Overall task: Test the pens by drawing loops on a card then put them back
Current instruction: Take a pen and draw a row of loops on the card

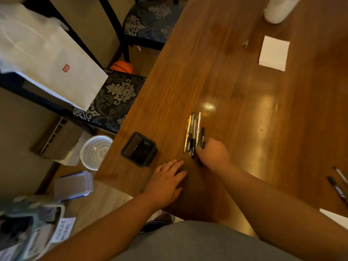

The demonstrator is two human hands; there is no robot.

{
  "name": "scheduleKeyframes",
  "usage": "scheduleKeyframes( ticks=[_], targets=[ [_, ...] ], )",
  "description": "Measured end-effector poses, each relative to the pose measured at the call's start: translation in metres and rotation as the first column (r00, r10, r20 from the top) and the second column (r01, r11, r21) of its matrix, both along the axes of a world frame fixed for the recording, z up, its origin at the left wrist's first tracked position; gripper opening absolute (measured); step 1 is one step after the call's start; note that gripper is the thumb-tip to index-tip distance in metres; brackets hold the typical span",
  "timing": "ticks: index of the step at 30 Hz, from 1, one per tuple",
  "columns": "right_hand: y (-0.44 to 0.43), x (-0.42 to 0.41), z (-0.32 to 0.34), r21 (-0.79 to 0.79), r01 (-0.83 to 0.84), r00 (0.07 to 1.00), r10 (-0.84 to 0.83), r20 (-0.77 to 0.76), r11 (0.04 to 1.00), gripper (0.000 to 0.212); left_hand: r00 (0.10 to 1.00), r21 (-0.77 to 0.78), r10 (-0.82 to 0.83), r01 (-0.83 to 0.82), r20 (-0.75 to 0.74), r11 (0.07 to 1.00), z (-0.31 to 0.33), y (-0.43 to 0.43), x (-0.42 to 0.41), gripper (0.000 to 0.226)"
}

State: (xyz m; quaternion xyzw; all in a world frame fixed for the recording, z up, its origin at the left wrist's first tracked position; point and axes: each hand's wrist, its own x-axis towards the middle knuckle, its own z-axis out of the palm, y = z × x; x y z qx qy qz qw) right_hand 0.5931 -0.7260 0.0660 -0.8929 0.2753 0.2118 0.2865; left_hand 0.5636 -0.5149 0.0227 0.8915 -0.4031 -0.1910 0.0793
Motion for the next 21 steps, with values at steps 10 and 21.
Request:
scheduleKeyframes(
  ticks=[10,21],
  targets=[
    [-0.007,-0.051,-0.015,0.07,0.116,0.992,-0.113,-0.051,0.991,0.03,0.994,-0.02,0.025,-0.027,-0.108,0.999,0.008,-0.002,0.004,0.043],
    [0.011,-0.165,0.01,0.685,0.649,0.631,-0.737,-0.243,0.331,0.01,0.895,-0.19,-0.15,0.074,-0.42,0.979,0.051,-0.045,-0.014,0.04]
  ],
)
